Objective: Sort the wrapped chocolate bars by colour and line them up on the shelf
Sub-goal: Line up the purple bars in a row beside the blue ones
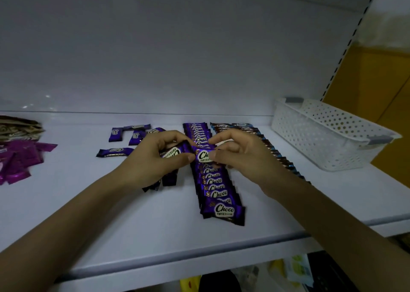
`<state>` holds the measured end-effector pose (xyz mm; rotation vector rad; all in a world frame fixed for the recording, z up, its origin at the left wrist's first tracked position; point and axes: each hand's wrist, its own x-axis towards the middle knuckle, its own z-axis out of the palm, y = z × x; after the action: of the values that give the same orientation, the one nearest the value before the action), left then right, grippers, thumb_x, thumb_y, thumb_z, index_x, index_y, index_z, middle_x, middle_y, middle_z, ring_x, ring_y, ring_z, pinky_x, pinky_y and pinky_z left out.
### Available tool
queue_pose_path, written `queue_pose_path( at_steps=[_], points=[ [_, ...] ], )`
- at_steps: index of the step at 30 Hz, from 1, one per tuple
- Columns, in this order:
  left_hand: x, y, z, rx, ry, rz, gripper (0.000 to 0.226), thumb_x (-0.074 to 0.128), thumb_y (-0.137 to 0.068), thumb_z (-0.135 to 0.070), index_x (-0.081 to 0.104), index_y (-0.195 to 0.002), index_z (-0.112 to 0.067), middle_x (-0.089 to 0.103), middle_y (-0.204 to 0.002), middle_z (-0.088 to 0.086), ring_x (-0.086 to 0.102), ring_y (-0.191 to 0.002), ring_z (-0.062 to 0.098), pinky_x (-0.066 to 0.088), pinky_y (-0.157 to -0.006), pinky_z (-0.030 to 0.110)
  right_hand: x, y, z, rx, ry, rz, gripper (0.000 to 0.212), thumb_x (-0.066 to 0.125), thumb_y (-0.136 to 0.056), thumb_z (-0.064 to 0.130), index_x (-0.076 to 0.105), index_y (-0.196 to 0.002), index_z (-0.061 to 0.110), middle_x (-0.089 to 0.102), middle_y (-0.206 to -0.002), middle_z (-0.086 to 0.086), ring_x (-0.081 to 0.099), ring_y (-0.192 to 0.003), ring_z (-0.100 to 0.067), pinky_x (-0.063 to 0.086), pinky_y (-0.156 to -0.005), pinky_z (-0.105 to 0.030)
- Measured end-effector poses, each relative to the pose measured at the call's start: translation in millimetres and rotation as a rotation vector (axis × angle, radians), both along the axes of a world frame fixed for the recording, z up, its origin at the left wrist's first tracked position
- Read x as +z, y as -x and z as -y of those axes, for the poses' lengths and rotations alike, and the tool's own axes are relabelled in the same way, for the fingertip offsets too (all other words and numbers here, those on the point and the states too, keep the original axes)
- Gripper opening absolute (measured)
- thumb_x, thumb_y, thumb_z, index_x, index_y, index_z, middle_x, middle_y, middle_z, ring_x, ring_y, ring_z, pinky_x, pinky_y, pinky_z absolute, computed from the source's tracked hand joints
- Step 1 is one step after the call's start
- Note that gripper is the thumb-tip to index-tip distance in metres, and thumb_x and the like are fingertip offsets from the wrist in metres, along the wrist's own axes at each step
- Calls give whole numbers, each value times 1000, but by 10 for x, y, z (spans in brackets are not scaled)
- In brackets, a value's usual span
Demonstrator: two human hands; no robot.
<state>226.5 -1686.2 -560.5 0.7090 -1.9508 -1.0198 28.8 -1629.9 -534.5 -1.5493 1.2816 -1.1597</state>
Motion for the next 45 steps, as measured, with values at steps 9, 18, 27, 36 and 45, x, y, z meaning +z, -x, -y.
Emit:
queue_pose_path(
  at_steps=[9, 18, 27, 36, 45],
  points=[
    [28, -6, 0, 98, 13, -74, 18, 68, -80, -21, 66, -97, -15, 75, -83, -1, 71, -79, 19, 56, -76, 42, 51, 193, -415, 44, 130, -298, 12, 74, -77, 8, 69, -85, 16, 72, -68, 4, 67, -65, -1, 47, -58, -9],
    [11, 8, -20, 147, 10, -53, 12, 68, -83, -21, 65, -94, -21, 75, -82, -3, 68, -87, 32, 52, -79, 52, -145, 144, -775, 37, 162, -393, 13, 76, -78, 16, 69, -82, 26, 68, -71, 14, 60, -66, 2, 38, -57, -4],
    [19, 7, -31, 145, 15, -33, 14, 68, -81, -24, 65, -95, -22, 75, -82, -6, 69, -85, 27, 53, -80, 51, -249, 99, -840, 123, 79, -411, 15, 74, -79, 9, 66, -83, 20, 69, -105, 11, 62, -75, -4, 45, -67, -10],
    [1, 1, 4, 134, 11, -52, 12, 67, -85, -14, 65, -95, -19, 74, -81, -6, 70, -82, 19, 53, -77, 41, -248, 178, -824, 175, 111, -374, 15, 73, -79, 9, 70, -87, 22, 71, -86, 4, 61, -72, 0, 46, -65, -10],
    [-8, 12, 7, 137, 7, -62, 12, 67, -85, -12, 65, -96, -18, 74, -81, -5, 70, -77, 5, 55, -76, 29, -321, 201, -791, 59, 167, -522, 13, 78, -75, 20, 74, -87, 22, 62, -87, 12, 60, -86, -3, 47, -78, -19]
  ],
)
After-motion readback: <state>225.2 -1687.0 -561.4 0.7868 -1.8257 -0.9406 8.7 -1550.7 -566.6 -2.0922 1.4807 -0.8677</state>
